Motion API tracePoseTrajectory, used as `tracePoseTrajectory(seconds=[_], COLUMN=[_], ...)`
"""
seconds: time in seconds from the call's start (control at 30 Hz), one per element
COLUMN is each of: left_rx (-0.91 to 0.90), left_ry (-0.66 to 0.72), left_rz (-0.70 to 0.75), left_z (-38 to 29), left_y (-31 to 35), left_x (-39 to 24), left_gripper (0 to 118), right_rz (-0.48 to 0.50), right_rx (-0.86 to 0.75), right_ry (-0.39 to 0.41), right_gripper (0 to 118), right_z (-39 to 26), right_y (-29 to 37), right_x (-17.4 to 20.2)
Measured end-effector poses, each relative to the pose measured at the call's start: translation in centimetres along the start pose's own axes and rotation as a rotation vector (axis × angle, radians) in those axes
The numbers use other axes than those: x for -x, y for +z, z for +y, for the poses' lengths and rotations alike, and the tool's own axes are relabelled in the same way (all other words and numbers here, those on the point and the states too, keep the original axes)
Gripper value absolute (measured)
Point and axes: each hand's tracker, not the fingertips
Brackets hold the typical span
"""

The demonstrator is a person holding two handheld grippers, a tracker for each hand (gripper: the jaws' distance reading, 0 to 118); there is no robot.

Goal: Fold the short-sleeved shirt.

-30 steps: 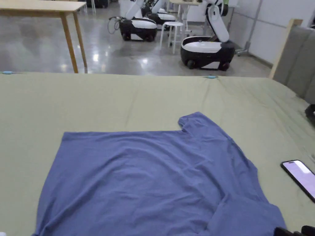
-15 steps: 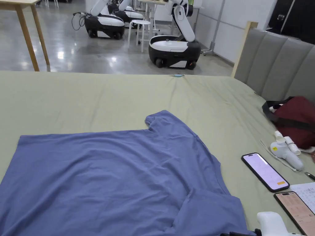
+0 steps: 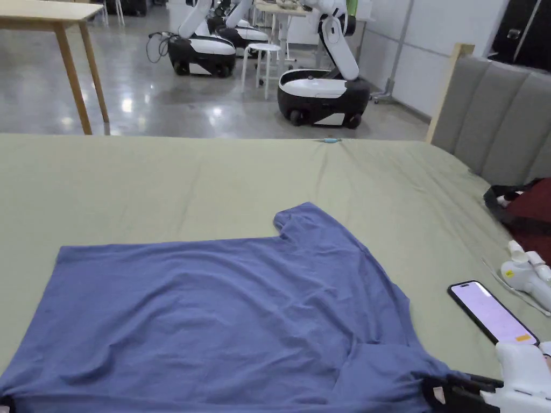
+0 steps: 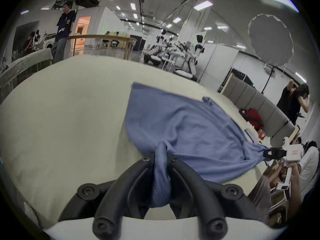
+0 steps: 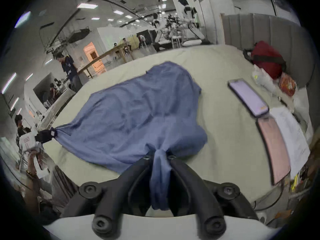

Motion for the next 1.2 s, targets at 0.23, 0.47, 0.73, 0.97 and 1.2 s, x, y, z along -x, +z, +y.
tracePoseTrajectory(seconds=[0.23,0.47,0.73,0.97,1.2], left_rx=[-0.028,0.018,0.130,0.175,0.168], left_ry=[-0.042,-0.001,-0.026,-0.022,-0.023], left_rz=[0.006,0.043,0.126,0.128,0.119], left_z=[7.2,7.8,5.8,5.8,7.2], left_y=[-4.8,-11.7,-16.6,-17.3,-16.3], left_x=[-0.6,0.6,2.1,2.4,2.0], left_gripper=[10,10,10,10,115], right_rz=[0.020,-0.012,-0.056,-0.121,-0.124], right_rx=[-0.069,-0.046,0.027,0.105,0.026], right_ry=[0.013,-0.014,-0.062,-0.024,-0.029], right_gripper=[9,9,9,9,115], right_z=[8.3,12.3,12.2,10.9,12.0], right_y=[-4.4,-13.0,-19.4,-21.9,-19.2], right_x=[-0.3,-1.8,-2.8,-2.8,-2.6])
